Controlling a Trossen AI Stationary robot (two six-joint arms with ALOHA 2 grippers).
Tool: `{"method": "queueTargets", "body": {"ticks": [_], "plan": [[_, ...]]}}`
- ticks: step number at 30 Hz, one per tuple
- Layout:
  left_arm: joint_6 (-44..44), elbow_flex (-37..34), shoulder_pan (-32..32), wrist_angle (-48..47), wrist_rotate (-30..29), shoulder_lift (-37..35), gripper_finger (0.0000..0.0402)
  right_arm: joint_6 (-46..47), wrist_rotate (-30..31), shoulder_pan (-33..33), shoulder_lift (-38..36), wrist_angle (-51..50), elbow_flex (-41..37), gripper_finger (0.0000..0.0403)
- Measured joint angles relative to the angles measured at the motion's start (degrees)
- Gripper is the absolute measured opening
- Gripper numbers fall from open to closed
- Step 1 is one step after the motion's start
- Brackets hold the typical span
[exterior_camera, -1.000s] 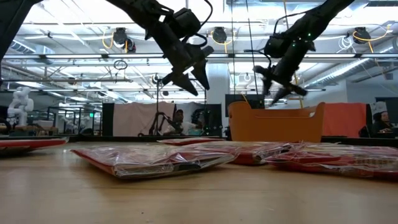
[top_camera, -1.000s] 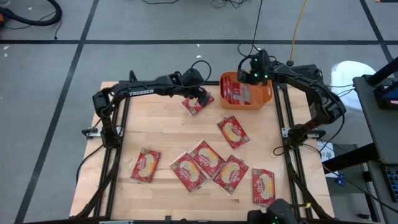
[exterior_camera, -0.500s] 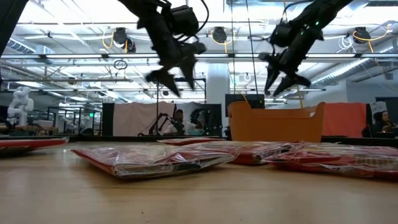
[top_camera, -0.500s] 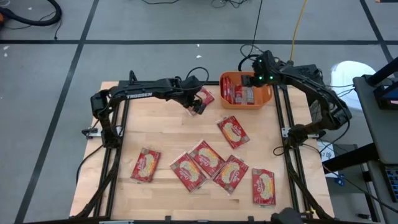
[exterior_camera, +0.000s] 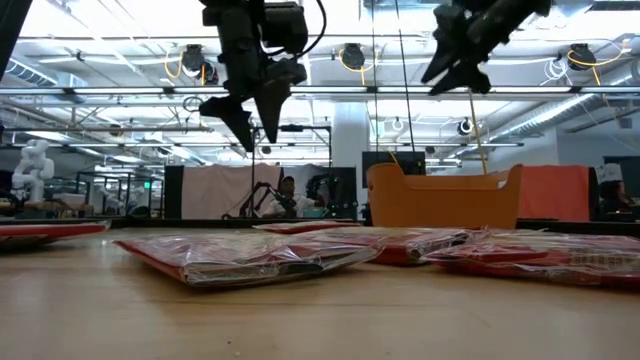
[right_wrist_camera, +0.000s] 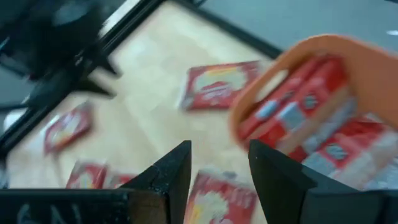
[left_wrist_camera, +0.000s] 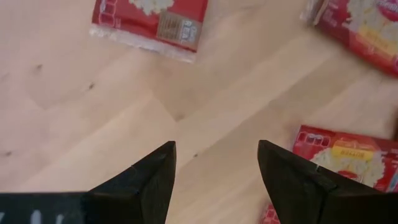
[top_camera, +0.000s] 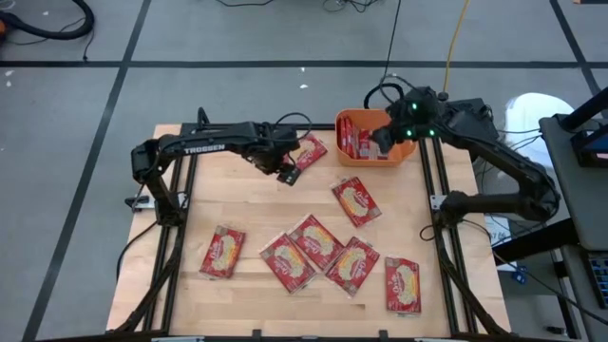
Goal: Sort popcorn bags into baskets
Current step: Put the red popcorn bag into the orange bin
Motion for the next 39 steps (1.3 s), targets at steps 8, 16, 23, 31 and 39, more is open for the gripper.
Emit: {"method": "queueTargets", "body": {"ticks": [8,16,23,31,39], "plan": [[0.4,0.0,-2.2,0.3,0.0,0.0,0.0230,2.9,3.2,11.8,-3.8,-3.0,-2.5,0.0153],[1.9,0.0,-4.6,-3.4,0.1,-0.4,0.0230,30.4,9.7,21.0,-4.4,-3.9,-11.8,0.0153],[-0.8,0.0,-11.4,-4.8,-1.0,-2.6,0.0230,47.0,10.8,27.2,-4.5,-4.9,-19.9,0.0153],[-6.2,0.0,-21.9,-2.4,-5.1,-2.8,0.0230,55.8,10.8,28.9,-4.5,-0.6,-28.2,0.0153],[-12.6,0.0,-28.4,-2.3,-8.8,-2.7,0.0230,58.2,10.6,28.9,-4.4,9.4,-37.4,0.0153]]}}
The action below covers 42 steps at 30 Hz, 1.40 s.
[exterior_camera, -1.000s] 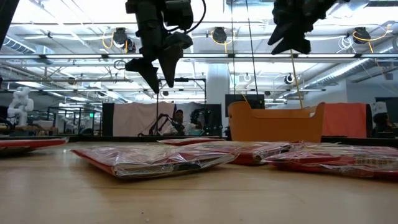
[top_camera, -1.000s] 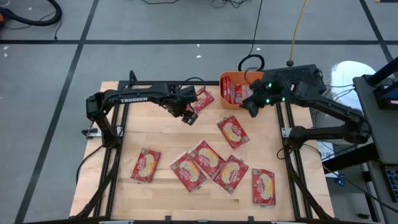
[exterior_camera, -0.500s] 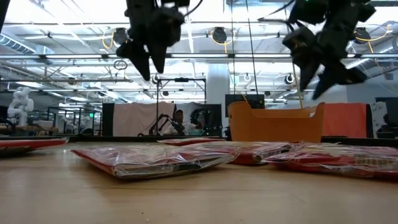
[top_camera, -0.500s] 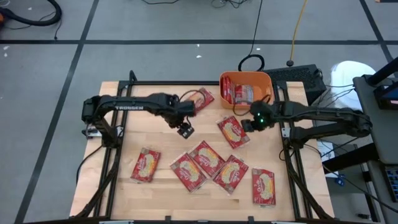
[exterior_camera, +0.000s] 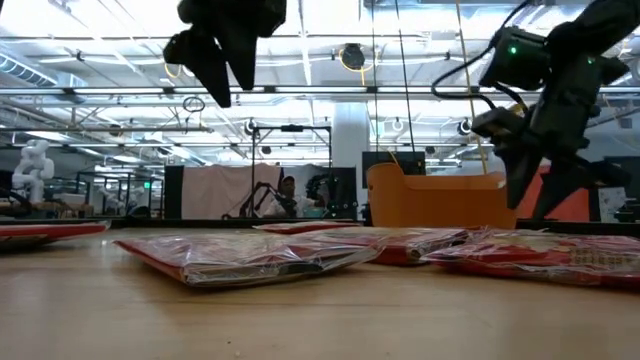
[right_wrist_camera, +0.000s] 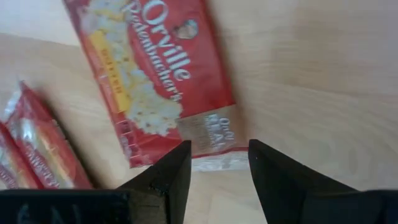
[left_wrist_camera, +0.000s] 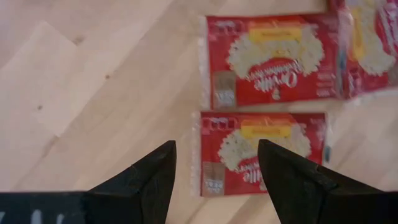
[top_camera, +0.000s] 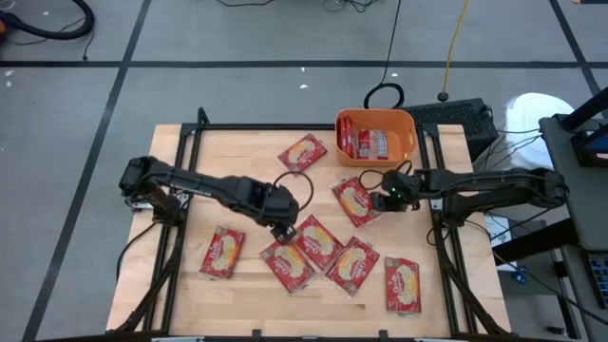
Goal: Sort popcorn bags into baskets
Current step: Put the red popcorn bag into the orange bin
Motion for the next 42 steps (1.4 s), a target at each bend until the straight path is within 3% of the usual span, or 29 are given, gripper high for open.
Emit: {"method": "queueTargets", "body": {"ticks": [6,11,15,20,30,42], "plan": [[-1.9,0.0,-2.2,0.1,-1.5,0.0,0.0230,0.3,0.2,0.0,0.0,1.7,-3.5,0.0182],[-2.1,0.0,-2.4,0.3,-2.1,0.0,0.0230,2.0,-1.6,0.1,-0.3,10.5,-8.4,0.0218],[-2.0,0.0,-1.8,1.8,-2.2,0.0,0.0230,5.2,-2.1,0.9,-0.3,16.2,-11.9,0.0220],[-1.6,0.0,-1.0,4.6,-2.3,0.0,0.0230,5.0,-1.5,2.2,-0.2,19.6,-13.0,0.0174],[-0.1,0.0,0.6,7.4,-2.4,0.0,0.0230,5.4,-1.0,3.4,0.1,21.9,-13.2,0.0010],[1.0,0.0,0.7,7.5,-2.9,0.0,0.0230,11.4,0.2,6.5,0.1,40.7,-13.3,0.0001]]}}
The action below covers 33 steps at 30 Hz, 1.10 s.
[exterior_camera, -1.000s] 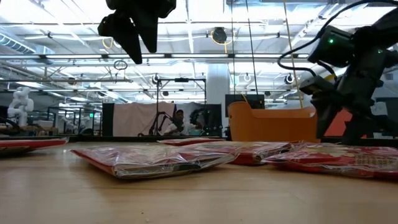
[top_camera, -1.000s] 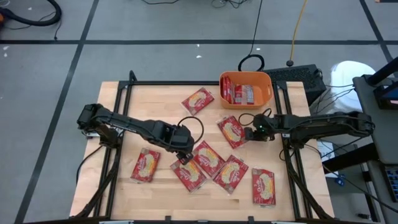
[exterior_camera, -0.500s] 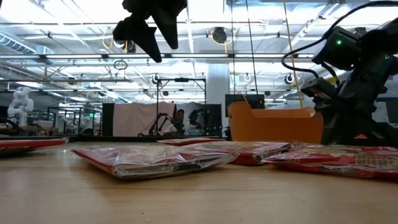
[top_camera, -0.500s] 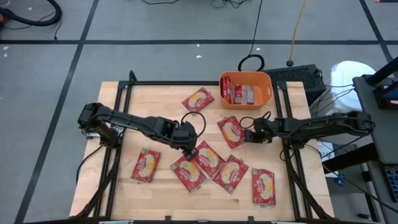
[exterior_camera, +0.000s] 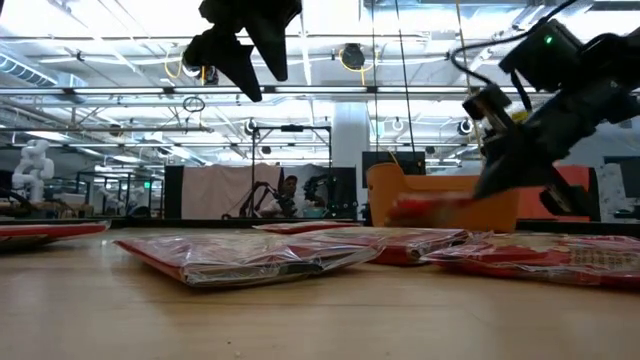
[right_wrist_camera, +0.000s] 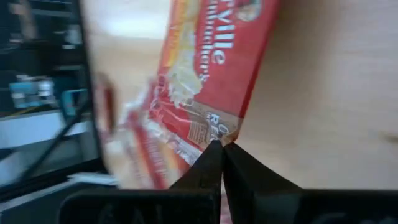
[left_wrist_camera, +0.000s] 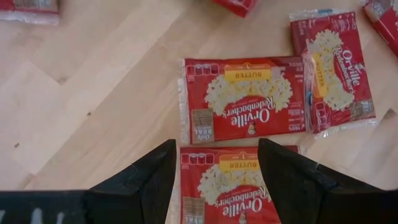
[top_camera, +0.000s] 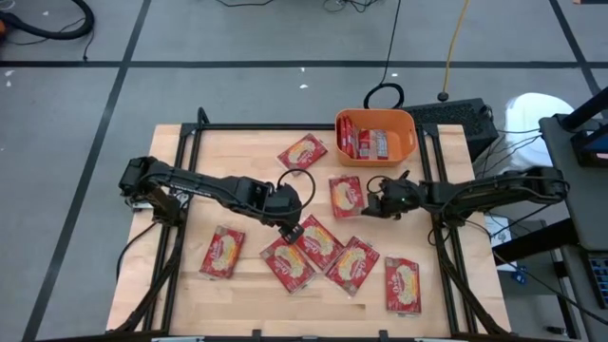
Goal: Sort popcorn bags into baskets
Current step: Put the red popcorn bag into the orange bin
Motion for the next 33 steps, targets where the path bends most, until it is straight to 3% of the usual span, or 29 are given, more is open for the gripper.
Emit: {"method": "queueTargets", "body": {"ticks": [7,14,18,24,28,30,33], "plan": [[4.9,0.0,-0.5,4.4,-3.4,0.0,0.0230,6.7,5.1,5.2,-0.1,6.8,2.8,0.0000],[10.5,0.0,-0.9,12.6,-3.8,0.0,0.0230,7.0,12.2,7.7,-0.1,5.7,9.2,0.0000],[16.5,0.0,-0.9,19.7,-4.0,0.0,0.0234,7.0,13.4,7.7,-0.1,-0.4,13.3,0.0000],[26.1,0.0,-0.9,26.9,-9.4,0.0,0.0302,7.5,13.3,7.7,-0.1,-3.6,15.8,0.0000],[39.3,0.0,-0.8,30.7,-14.8,1.2,0.0356,9.0,13.2,7.7,-0.1,-2.9,16.0,0.0000],[44.3,0.0,-0.7,32.3,-14.9,2.3,0.0369,9.3,13.0,7.6,-0.1,-2.6,16.1,0.0000],[45.0,0.0,0.2,32.7,-13.9,4.2,0.0370,9.6,11.7,7.0,-0.1,-2.6,16.1,0.0000]]}}
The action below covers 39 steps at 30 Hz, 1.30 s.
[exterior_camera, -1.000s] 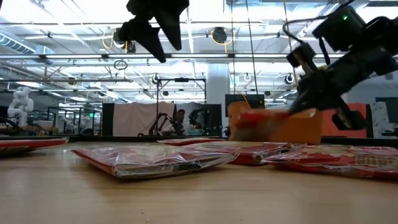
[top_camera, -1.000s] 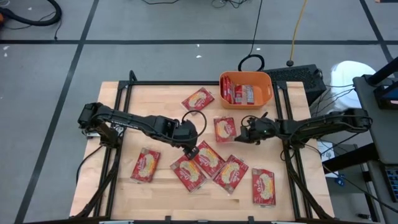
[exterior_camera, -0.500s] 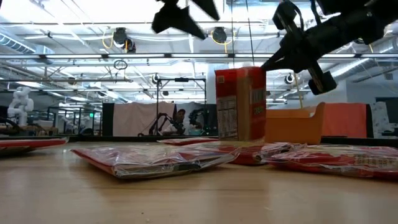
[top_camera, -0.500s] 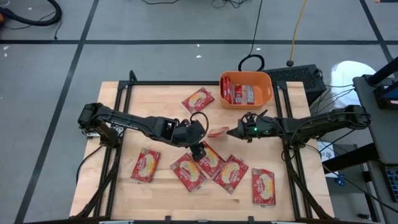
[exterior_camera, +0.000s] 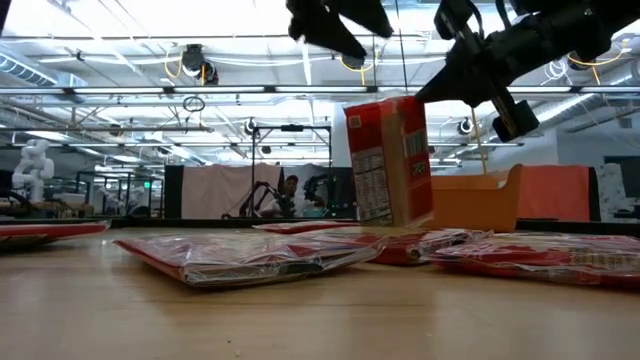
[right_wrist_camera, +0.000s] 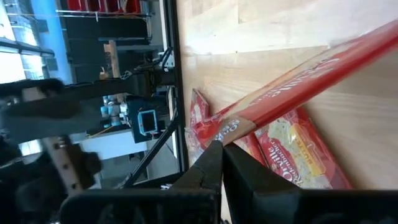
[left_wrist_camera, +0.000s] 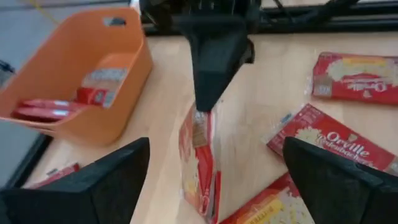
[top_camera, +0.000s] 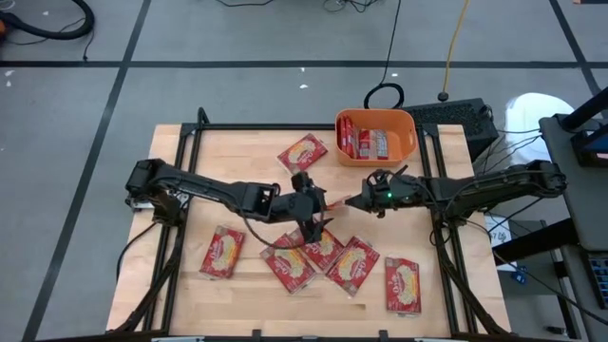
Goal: Sort popcorn bags into baskets
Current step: Put the red popcorn bag into the orange bin
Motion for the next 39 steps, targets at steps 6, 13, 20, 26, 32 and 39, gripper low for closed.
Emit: {"method": "queueTargets", "body": {"ticks": [6,13,20,26,32,39], "plan": [[-1.6,0.0,1.4,0.3,1.0,5.6,0.0326,0.0,0.0,-0.9,0.0,0.4,0.0,0.0000],[-3.6,0.0,3.8,1.3,1.1,9.9,0.0260,0.0,0.0,-1.5,0.0,1.2,0.0,0.0000],[-4.7,0.0,7.0,2.3,6.5,10.6,0.0157,-1.0,0.1,-1.6,0.0,1.2,0.0,0.0000],[-1.2,0.0,8.1,2.8,10.4,10.5,0.0065,-1.1,0.4,-1.6,0.0,1.1,0.0,0.0000],[-1.1,0.0,8.2,2.7,10.4,9.9,0.0032,-1.1,2.4,-1.6,-0.2,3.2,0.0,0.0008],[-0.6,0.0,8.1,0.3,9.1,5.9,0.0038,-0.3,3.3,-2.1,-2.7,5.5,0.1,0.0082]]}}
